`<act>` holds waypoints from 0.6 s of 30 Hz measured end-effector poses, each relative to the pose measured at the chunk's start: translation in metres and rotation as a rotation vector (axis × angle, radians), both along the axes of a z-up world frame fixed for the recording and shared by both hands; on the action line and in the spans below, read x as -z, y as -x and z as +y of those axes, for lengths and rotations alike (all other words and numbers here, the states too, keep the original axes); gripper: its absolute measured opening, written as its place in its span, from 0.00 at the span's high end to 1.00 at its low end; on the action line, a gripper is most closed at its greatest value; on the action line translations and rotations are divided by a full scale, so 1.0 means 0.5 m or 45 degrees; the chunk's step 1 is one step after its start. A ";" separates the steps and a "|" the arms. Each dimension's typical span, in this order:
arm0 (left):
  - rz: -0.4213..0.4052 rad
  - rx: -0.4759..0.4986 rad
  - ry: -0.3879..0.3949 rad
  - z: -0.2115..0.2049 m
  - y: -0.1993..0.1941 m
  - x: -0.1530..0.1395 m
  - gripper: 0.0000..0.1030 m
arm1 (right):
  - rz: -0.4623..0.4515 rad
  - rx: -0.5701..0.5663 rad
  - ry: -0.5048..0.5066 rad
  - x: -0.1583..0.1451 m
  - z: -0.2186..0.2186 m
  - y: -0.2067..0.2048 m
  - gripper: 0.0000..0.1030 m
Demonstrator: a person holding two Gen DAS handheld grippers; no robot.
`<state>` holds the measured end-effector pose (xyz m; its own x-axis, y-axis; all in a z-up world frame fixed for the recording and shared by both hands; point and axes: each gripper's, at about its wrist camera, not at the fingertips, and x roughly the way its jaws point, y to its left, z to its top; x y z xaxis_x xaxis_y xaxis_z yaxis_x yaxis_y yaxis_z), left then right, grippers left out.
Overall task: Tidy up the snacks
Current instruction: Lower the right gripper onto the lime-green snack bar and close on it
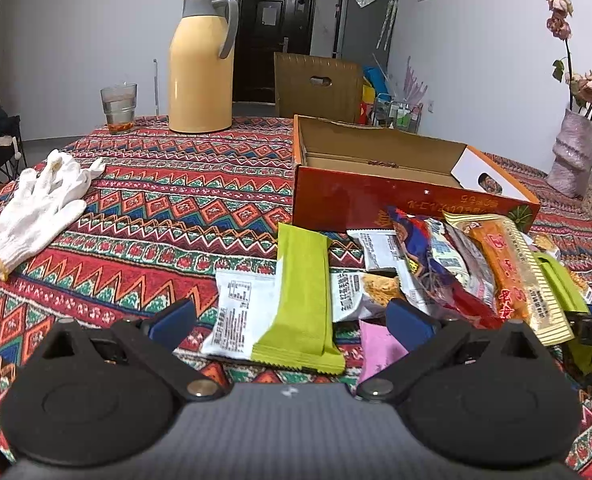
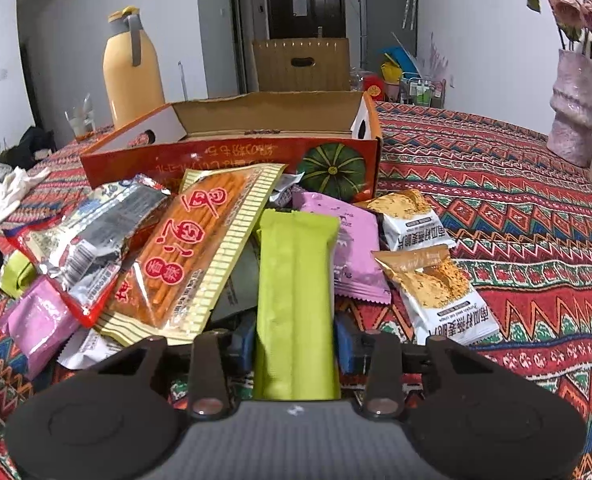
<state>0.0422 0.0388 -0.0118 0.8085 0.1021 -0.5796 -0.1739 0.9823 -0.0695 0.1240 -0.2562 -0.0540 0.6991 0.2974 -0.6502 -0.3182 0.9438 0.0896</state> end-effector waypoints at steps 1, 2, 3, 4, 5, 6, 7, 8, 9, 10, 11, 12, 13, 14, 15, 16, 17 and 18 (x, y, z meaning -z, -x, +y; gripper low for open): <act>0.006 -0.001 -0.009 0.001 -0.007 -0.001 0.00 | -0.010 0.008 -0.008 -0.002 -0.003 0.005 0.65; 0.011 -0.001 -0.020 0.002 -0.013 -0.002 0.00 | -0.024 0.019 -0.021 -0.006 -0.007 0.010 0.65; 0.017 -0.003 -0.030 0.003 -0.020 -0.003 0.00 | -0.035 0.027 -0.030 -0.009 -0.010 0.015 0.65; 0.027 -0.007 -0.042 0.004 -0.031 -0.003 0.00 | -0.050 0.038 -0.042 -0.013 -0.013 0.020 0.65; 0.036 -0.010 -0.050 0.005 -0.040 -0.003 0.00 | -0.063 0.048 -0.054 -0.017 -0.016 0.025 0.65; 0.046 -0.013 -0.058 0.005 -0.049 -0.001 0.00 | -0.077 0.060 -0.069 -0.021 -0.020 0.029 0.65; 0.058 -0.018 -0.069 0.005 -0.059 0.001 0.00 | -0.087 0.069 -0.077 -0.022 -0.022 0.031 0.65; 0.072 -0.023 -0.085 0.003 -0.070 0.003 0.00 | -0.095 0.080 -0.088 -0.024 -0.025 0.034 0.65; 0.082 -0.025 -0.097 0.002 -0.079 0.007 0.00 | -0.100 0.092 -0.104 -0.025 -0.028 0.035 0.65; 0.090 -0.019 -0.108 -0.001 -0.088 0.010 0.00 | -0.103 0.103 -0.119 -0.025 -0.030 0.035 0.65; 0.102 -0.013 -0.121 -0.005 -0.096 0.014 0.02 | -0.105 0.113 -0.129 -0.026 -0.032 0.034 0.65; 0.111 -0.013 -0.133 -0.008 -0.103 0.018 0.05 | -0.108 0.120 -0.135 -0.025 -0.033 0.034 0.65; 0.123 -0.011 -0.148 -0.011 -0.110 0.023 0.06 | -0.109 0.126 -0.143 -0.026 -0.033 0.033 0.65; 0.135 -0.014 -0.154 -0.013 -0.116 0.027 0.11 | -0.111 0.129 -0.151 -0.025 -0.033 0.034 0.65; 0.143 -0.016 -0.150 -0.012 -0.120 0.031 0.16 | -0.112 0.132 -0.161 -0.025 -0.032 0.035 0.65; 0.148 -0.010 -0.133 -0.007 -0.125 0.035 0.18 | -0.112 0.133 -0.173 -0.025 -0.032 0.035 0.65; 0.158 -0.003 -0.112 -0.004 -0.130 0.038 0.24 | -0.112 0.135 -0.184 -0.024 -0.032 0.037 0.65; 0.166 -0.003 -0.103 -0.001 -0.133 0.041 0.27 | -0.111 0.137 -0.196 -0.023 -0.033 0.038 0.64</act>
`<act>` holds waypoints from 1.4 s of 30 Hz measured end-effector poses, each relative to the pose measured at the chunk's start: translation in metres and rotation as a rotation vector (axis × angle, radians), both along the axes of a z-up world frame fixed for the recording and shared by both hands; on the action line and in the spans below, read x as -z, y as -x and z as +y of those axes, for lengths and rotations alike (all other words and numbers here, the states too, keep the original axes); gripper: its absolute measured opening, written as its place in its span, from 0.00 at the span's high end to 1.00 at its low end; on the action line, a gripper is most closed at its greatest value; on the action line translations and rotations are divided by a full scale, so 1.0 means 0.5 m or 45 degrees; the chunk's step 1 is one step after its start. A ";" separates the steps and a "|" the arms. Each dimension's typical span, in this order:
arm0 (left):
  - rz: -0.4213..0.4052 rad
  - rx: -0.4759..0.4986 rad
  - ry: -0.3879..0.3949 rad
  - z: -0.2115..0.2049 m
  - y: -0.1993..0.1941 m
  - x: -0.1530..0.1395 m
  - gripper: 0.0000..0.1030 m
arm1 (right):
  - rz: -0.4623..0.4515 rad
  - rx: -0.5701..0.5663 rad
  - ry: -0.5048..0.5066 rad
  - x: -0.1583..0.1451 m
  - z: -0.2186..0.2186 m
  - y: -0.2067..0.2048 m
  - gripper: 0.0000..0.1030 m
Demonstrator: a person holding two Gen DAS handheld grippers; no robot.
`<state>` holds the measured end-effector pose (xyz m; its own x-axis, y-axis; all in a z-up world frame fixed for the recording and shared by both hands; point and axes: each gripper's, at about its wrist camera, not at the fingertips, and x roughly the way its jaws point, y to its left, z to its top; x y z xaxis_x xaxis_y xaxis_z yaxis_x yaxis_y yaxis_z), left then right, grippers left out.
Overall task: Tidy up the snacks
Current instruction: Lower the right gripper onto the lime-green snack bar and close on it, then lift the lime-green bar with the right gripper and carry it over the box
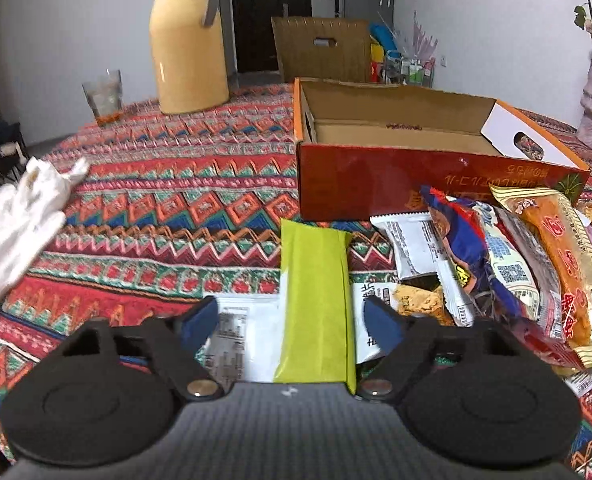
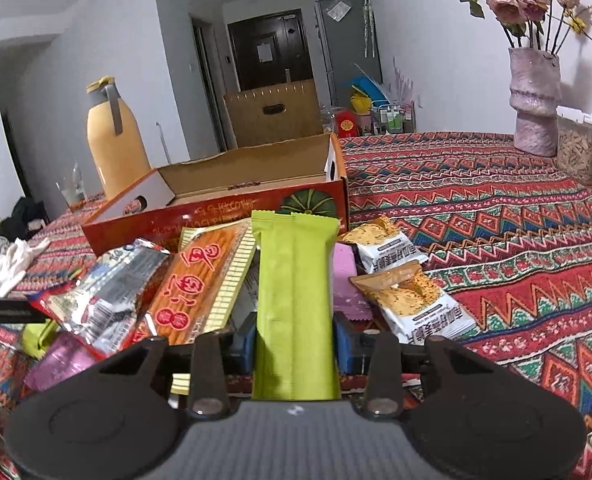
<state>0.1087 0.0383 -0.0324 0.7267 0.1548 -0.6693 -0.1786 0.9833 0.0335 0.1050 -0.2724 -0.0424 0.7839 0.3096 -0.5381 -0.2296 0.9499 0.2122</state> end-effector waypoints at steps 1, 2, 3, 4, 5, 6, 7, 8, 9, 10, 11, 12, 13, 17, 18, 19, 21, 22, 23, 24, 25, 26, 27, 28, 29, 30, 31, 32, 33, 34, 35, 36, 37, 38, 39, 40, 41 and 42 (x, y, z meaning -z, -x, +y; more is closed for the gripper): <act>0.001 -0.001 -0.001 0.001 -0.002 0.001 0.27 | 0.000 0.001 -0.006 0.001 0.001 0.001 0.64; 0.001 0.002 0.004 0.003 -0.003 0.001 0.30 | 0.000 0.002 -0.011 0.002 0.002 0.001 0.64; 0.004 0.007 0.011 0.003 -0.004 0.001 0.33 | 0.000 0.003 -0.014 0.002 0.003 0.002 0.64; 0.003 0.011 0.018 0.004 -0.004 0.001 0.33 | 0.000 0.003 -0.016 0.003 0.004 0.002 0.64; 0.002 0.012 0.028 0.005 -0.004 0.000 0.33 | 0.000 0.004 -0.017 0.004 0.004 0.002 0.64; 0.002 0.011 0.038 0.007 -0.004 0.000 0.33 | 0.001 0.006 -0.021 0.004 0.005 0.002 0.64; 0.001 0.011 0.041 0.007 -0.005 0.000 0.34 | 0.002 0.006 -0.026 0.005 0.005 0.002 0.64; -0.001 0.014 0.042 0.007 -0.005 0.000 0.39 | 0.003 0.006 -0.030 0.005 0.006 0.003 0.64; -0.001 0.023 0.043 0.007 -0.005 0.000 0.43 | 0.003 0.006 -0.034 0.006 0.006 0.005 0.64; -0.001 0.035 0.038 0.004 -0.006 0.000 0.46 | 0.003 0.006 -0.036 0.006 0.007 0.006 0.64; 0.002 0.048 0.029 0.000 -0.007 0.000 0.53 | 0.003 0.006 -0.038 0.006 0.007 0.007 0.64; 0.004 0.067 0.010 -0.007 -0.007 0.000 0.61 | 0.003 0.006 -0.039 0.006 0.008 0.008 0.64; 0.007 0.084 -0.005 -0.015 -0.007 0.002 0.61 | 0.002 0.007 -0.040 0.005 0.009 0.009 0.64; 0.007 0.106 -0.055 -0.030 -0.010 0.005 0.62 | -0.011 0.007 -0.047 0.000 0.010 0.016 0.64; 0.007 0.104 -0.046 -0.028 -0.009 0.004 0.63 | -0.014 0.007 -0.049 -0.001 0.010 0.018 0.64; 0.005 0.100 -0.035 -0.025 -0.009 0.003 0.63 | -0.016 0.008 -0.050 -0.002 0.009 0.020 0.64; -0.006 0.097 -0.031 -0.023 -0.005 -0.002 0.66 | -0.018 0.009 -0.052 -0.004 0.008 0.023 0.64; -0.013 0.095 -0.029 -0.022 -0.003 -0.005 0.66 | -0.020 0.010 -0.052 -0.005 0.008 0.024 0.64; -0.017 0.094 -0.025 -0.021 -0.001 -0.008 0.66 | -0.023 0.011 -0.052 -0.006 0.007 0.025 0.64; -0.020 0.095 -0.023 -0.019 0.001 -0.011 0.66 | -0.026 0.012 -0.053 -0.007 0.007 0.026 0.64; -0.024 0.095 -0.022 -0.019 0.002 -0.013 0.66 | -0.030 0.013 -0.054 -0.009 0.007 0.027 0.64; -0.028 0.095 -0.019 -0.018 0.004 -0.015 0.66 | -0.033 0.014 -0.056 -0.010 0.007 0.028 0.64; -0.030 0.093 -0.017 -0.017 0.005 -0.016 0.66 | -0.035 0.015 -0.056 -0.011 0.007 0.028 0.64; -0.033 0.091 -0.013 -0.016 0.006 -0.017 0.66 | -0.037 0.016 -0.057 -0.013 0.006 0.029 0.64; -0.038 0.090 -0.008 -0.015 0.008 -0.020 0.66 | -0.039 0.016 -0.058 -0.014 0.007 0.029 0.64; -0.045 0.091 -0.004 -0.014 0.010 -0.024 0.66 | -0.041 0.017 -0.058 -0.015 0.007 0.029 0.64; -0.051 0.091 0.000 -0.013 0.012 -0.027 0.67 | -0.044 0.016 -0.057 -0.016 0.008 0.029 0.64; -0.062 0.088 0.004 -0.012 0.014 -0.033 0.67 | -0.047 0.016 -0.056 -0.018 0.008 0.029 0.64; -0.073 0.087 0.008 -0.011 0.016 -0.038 0.67 | -0.051 0.016 -0.056 -0.020 0.009 0.028 0.64; -0.085 0.086 0.010 -0.010 0.018 -0.045 0.66 | -0.055 0.016 -0.056 -0.022 0.009 0.026 0.64; -0.099 0.086 0.013 -0.009 0.020 -0.053 0.67 | -0.060 0.016 -0.057 -0.025 0.010 0.025 0.64; -0.115 0.087 0.017 -0.008 0.021 -0.061 0.67 | -0.066 0.014 -0.056 -0.028 0.012 0.023 0.64; -0.128 0.088 0.018 -0.009 0.021 -0.069 0.67 | -0.070 0.012 -0.054 -0.031 0.014 0.020 0.64; -0.141 0.088 0.019 -0.009 0.021 -0.076 0.67 | -0.074 0.010 -0.052 -0.034 0.016 0.016 0.64; -0.156 0.089 0.022 -0.009 0.021 -0.084 0.66 | -0.080 0.007 -0.049 -0.038 0.018 0.012 0.64; -0.169 0.088 0.025 -0.010 0.020 -0.092 0.66 | -0.088 0.005 -0.045 -0.043 0.022 0.006 0.64; -0.181 0.088 0.030 -0.010 0.017 -0.100 0.66 | -0.097 0.002 -0.040 -0.049 0.025 -0.001 0.64; -0.191 0.087 0.036 -0.011 0.015 -0.106 0.66 | -0.105 0.000 -0.036 -0.055 0.028 -0.006 0.64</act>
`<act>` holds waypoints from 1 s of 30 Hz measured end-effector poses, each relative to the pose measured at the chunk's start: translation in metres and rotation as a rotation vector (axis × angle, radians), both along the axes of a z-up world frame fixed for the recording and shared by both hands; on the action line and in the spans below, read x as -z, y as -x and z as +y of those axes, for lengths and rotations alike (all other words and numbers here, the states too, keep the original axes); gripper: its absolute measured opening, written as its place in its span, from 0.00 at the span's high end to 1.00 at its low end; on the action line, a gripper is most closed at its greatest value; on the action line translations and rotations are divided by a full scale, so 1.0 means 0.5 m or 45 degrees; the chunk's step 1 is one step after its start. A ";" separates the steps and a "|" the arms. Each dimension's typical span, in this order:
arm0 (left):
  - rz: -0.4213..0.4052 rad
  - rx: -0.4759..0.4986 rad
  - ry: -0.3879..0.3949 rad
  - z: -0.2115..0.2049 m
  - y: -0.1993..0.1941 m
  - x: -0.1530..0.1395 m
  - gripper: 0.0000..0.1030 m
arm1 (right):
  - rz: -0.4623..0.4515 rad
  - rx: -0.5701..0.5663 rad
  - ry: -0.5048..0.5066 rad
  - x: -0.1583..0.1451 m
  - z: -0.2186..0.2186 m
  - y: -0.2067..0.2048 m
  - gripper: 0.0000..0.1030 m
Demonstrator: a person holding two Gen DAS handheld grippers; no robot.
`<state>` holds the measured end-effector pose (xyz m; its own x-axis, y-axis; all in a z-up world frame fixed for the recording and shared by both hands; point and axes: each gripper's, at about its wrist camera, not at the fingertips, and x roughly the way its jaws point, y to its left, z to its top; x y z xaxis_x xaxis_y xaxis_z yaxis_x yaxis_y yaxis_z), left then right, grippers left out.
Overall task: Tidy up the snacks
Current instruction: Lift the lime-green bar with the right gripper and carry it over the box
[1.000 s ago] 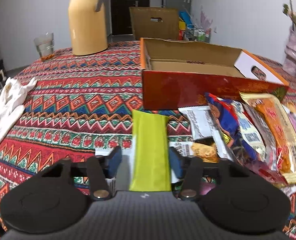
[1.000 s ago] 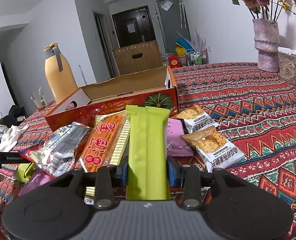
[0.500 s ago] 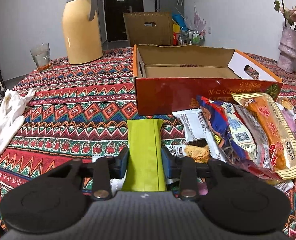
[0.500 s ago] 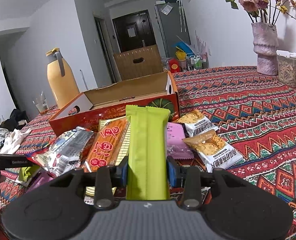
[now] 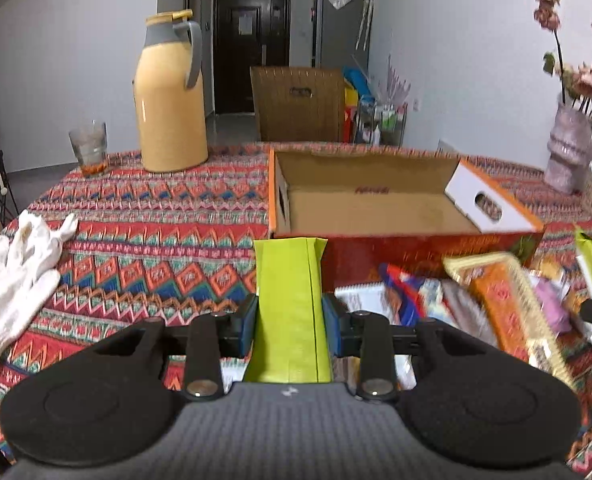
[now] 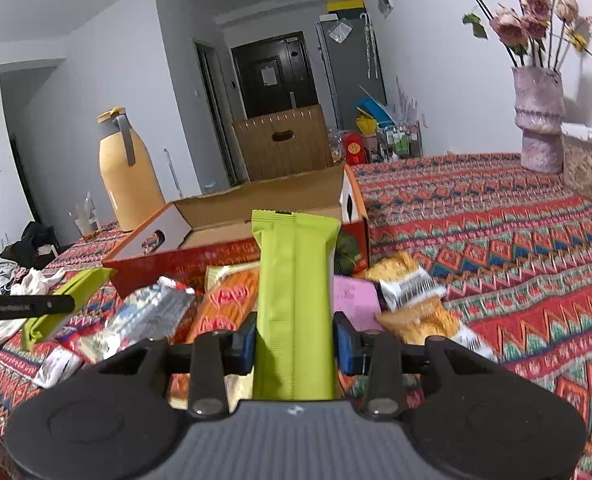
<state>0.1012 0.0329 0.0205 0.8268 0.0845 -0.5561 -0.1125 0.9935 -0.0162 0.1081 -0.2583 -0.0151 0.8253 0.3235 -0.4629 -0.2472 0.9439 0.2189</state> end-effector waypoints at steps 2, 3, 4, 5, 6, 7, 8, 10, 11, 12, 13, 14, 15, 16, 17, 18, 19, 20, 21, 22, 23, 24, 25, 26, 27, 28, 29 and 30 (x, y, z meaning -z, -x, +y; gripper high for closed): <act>-0.024 -0.002 0.012 -0.001 -0.008 -0.015 0.66 | -0.022 -0.005 0.010 -0.016 0.007 -0.017 0.64; -0.033 -0.003 0.017 -0.002 -0.011 -0.022 0.66 | -0.032 -0.009 0.016 -0.023 0.011 -0.026 0.64; -0.045 -0.004 0.025 -0.004 -0.017 -0.030 0.66 | -0.043 -0.012 0.021 -0.030 0.017 -0.035 0.64; -0.055 -0.003 0.032 -0.006 -0.022 -0.037 0.66 | -0.052 -0.016 0.026 -0.038 0.021 -0.045 0.64; -0.064 -0.002 0.039 -0.007 -0.028 -0.043 0.66 | -0.059 -0.018 0.029 -0.045 0.024 -0.054 0.64; -0.074 0.000 0.046 -0.010 -0.034 -0.050 0.66 | -0.067 -0.020 0.033 -0.052 0.028 -0.067 0.64; -0.087 0.002 0.052 -0.012 -0.041 -0.057 0.66 | -0.070 -0.022 0.036 -0.058 0.031 -0.079 0.64; -0.108 0.005 0.060 -0.017 -0.057 -0.071 0.66 | -0.073 -0.027 0.044 -0.070 0.040 -0.109 0.64; -0.116 0.005 0.064 -0.019 -0.065 -0.076 0.66 | -0.072 -0.027 0.049 -0.075 0.044 -0.123 0.64; -0.121 0.005 0.068 -0.022 -0.075 -0.082 0.66 | -0.071 -0.026 0.050 -0.080 0.047 -0.138 0.64; -0.125 0.005 0.073 -0.024 -0.085 -0.087 0.66 | -0.069 -0.026 0.049 -0.085 0.051 -0.155 0.64; -0.130 0.005 0.078 -0.027 -0.098 -0.092 0.66 | -0.068 -0.026 0.047 -0.089 0.053 -0.169 0.64; -0.132 0.003 0.082 -0.029 -0.109 -0.096 0.66 | -0.066 -0.024 0.046 -0.094 0.057 -0.188 0.64; -0.134 0.001 0.085 -0.032 -0.121 -0.099 0.66 | -0.065 -0.022 0.043 -0.098 0.060 -0.202 0.64; -0.136 0.001 0.089 -0.034 -0.133 -0.102 0.66 | -0.062 -0.021 0.041 -0.102 0.063 -0.217 0.64; -0.138 0.000 0.092 -0.037 -0.146 -0.104 0.66 | -0.058 -0.019 0.038 -0.105 0.066 -0.233 0.64; -0.140 -0.004 0.095 -0.040 -0.158 -0.106 0.66 | -0.053 -0.014 0.037 -0.109 0.070 -0.252 0.64; -0.141 -0.007 0.100 -0.041 -0.168 -0.107 0.66 | -0.049 -0.011 0.039 -0.111 0.075 -0.268 0.64; -0.141 -0.010 0.103 -0.043 -0.182 -0.107 0.66 | -0.041 -0.006 0.037 -0.110 0.079 -0.287 0.64; -0.139 -0.014 0.107 -0.045 -0.197 -0.105 0.66 | -0.032 -0.003 0.036 -0.110 0.084 -0.304 0.64; -0.137 -0.016 0.111 -0.046 -0.208 -0.101 0.66 | -0.024 0.000 0.036 -0.109 0.087 -0.319 0.64; -0.132 -0.019 0.115 -0.047 -0.221 -0.097 0.66 | -0.014 0.003 0.035 -0.106 0.092 -0.335 0.64; -0.124 -0.021 0.120 -0.048 -0.235 -0.090 0.66 | -0.004 0.006 0.034 -0.101 0.097 -0.351 0.64; -0.118 -0.025 0.124 -0.048 -0.247 -0.082 0.66 | 0.008 0.007 0.034 -0.095 0.100 -0.366 0.64; -0.114 -0.030 0.126 -0.047 -0.256 -0.075 0.66 | 0.018 0.007 0.030 -0.088 0.103 -0.378 0.64; -0.109 -0.041 0.127 -0.046 -0.267 -0.066 0.66 | 0.025 0.007 0.026 -0.081 0.105 -0.388 0.64; -0.109 -0.046 0.130 -0.043 -0.273 -0.059 0.66 | 0.032 0.006 0.027 -0.075 0.109 -0.399 0.64; -0.107 -0.051 0.131 -0.041 -0.278 -0.051 0.66 | 0.038 0.010 0.030 -0.067 0.111 -0.407 0.64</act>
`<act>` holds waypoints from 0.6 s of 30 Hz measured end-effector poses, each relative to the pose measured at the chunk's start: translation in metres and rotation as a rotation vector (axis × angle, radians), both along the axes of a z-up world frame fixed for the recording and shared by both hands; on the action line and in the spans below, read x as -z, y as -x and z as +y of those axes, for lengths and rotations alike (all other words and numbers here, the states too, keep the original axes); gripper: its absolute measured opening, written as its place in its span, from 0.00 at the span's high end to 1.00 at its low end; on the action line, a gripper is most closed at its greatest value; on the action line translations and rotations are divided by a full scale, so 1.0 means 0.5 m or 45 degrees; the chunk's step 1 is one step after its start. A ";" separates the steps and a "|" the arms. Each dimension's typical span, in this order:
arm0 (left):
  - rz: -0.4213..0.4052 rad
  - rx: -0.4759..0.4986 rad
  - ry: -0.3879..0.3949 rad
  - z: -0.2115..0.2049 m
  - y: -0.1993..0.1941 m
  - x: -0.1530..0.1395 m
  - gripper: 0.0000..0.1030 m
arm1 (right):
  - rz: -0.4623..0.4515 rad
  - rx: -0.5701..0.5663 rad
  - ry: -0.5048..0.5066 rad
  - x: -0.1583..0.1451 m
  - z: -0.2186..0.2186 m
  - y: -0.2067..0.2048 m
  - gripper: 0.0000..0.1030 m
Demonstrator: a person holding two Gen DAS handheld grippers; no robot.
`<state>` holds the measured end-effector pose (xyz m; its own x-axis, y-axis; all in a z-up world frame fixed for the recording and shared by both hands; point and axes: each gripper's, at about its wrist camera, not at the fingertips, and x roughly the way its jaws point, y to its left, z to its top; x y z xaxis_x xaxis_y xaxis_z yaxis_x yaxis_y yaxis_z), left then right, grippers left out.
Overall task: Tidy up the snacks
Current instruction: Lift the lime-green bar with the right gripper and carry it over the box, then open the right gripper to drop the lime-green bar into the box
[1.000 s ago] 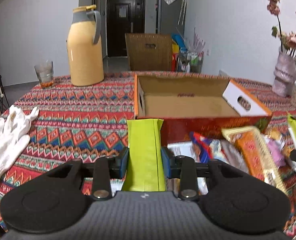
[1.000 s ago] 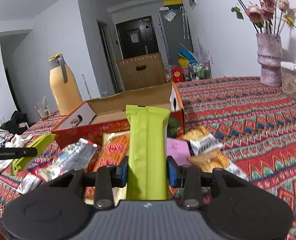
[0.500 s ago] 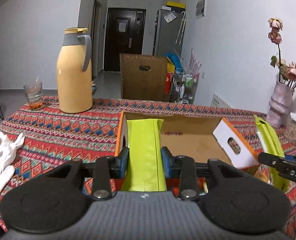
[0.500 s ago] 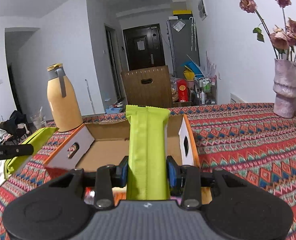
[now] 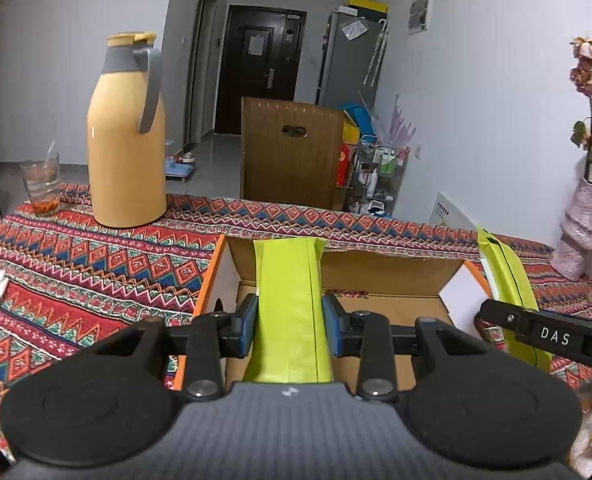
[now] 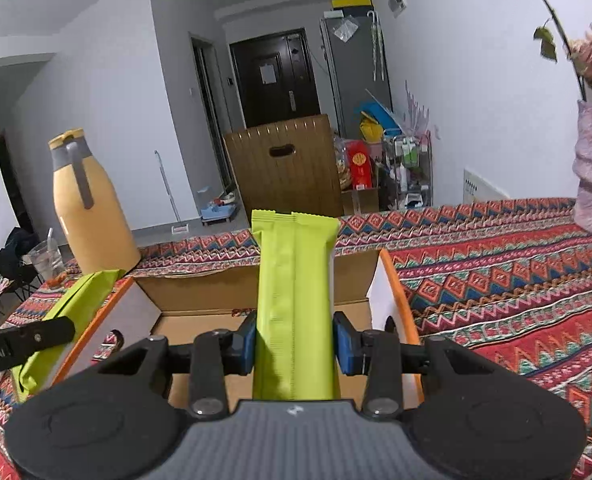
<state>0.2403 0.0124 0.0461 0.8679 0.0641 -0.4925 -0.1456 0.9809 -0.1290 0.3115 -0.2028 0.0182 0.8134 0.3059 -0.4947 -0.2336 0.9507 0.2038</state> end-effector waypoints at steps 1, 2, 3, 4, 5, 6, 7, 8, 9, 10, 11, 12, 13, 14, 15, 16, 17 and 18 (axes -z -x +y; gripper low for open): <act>0.005 -0.007 -0.001 0.002 -0.006 0.008 0.66 | 0.003 0.005 0.007 0.008 0.002 -0.007 0.64; 0.012 -0.018 0.000 0.004 -0.011 0.019 0.66 | 0.001 0.014 0.015 0.016 0.004 -0.012 0.64; 0.019 -0.026 0.006 0.007 -0.015 0.026 0.66 | -0.003 0.026 0.023 0.023 0.007 -0.013 0.64; 0.033 -0.027 0.010 0.007 -0.020 0.035 0.66 | -0.011 0.037 0.031 0.029 0.009 -0.015 0.64; 0.053 -0.021 0.014 0.009 -0.026 0.043 0.66 | -0.018 0.040 0.038 0.035 0.014 -0.017 0.64; 0.061 -0.018 0.023 0.013 -0.029 0.048 0.66 | -0.012 0.028 0.045 0.042 0.020 -0.020 0.64; 0.067 -0.017 0.029 0.016 -0.031 0.053 0.66 | 0.000 0.014 0.046 0.047 0.022 -0.023 0.64; 0.069 -0.017 0.029 0.017 -0.032 0.055 0.66 | 0.006 0.007 0.042 0.052 0.022 -0.024 0.64; 0.072 -0.019 0.027 0.017 -0.033 0.059 0.66 | 0.013 0.003 0.042 0.056 0.024 -0.025 0.64; 0.074 -0.020 0.023 0.016 -0.032 0.062 0.66 | 0.021 0.002 0.044 0.060 0.026 -0.027 0.64; 0.076 -0.017 0.015 0.014 -0.032 0.065 0.66 | 0.027 0.003 0.044 0.061 0.028 -0.026 0.63; 0.075 -0.013 0.013 0.012 -0.031 0.067 0.66 | 0.037 0.003 0.043 0.064 0.029 -0.027 0.62; 0.071 -0.007 0.015 0.011 -0.029 0.067 0.66 | 0.043 0.003 0.042 0.066 0.030 -0.027 0.61; 0.066 0.001 0.018 0.010 -0.027 0.067 0.66 | 0.044 0.004 0.041 0.067 0.030 -0.025 0.61; 0.056 0.003 0.018 0.010 -0.024 0.063 0.62 | 0.040 0.009 0.041 0.066 0.029 -0.022 0.59; 0.047 0.006 0.020 0.010 -0.020 0.061 0.57 | 0.038 0.010 0.036 0.065 0.027 -0.020 0.49; 0.038 0.006 0.021 0.009 -0.016 0.059 0.44 | 0.028 0.017 0.028 0.061 0.023 -0.015 0.43; 0.023 -0.001 0.016 0.007 -0.012 0.056 0.32 | 0.014 0.027 0.024 0.059 0.021 -0.010 0.31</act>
<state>0.2461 0.0161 0.0181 0.8589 0.0587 -0.5088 -0.1491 0.9791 -0.1386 0.3167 -0.1922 -0.0112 0.8140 0.2796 -0.5091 -0.2115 0.9590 0.1885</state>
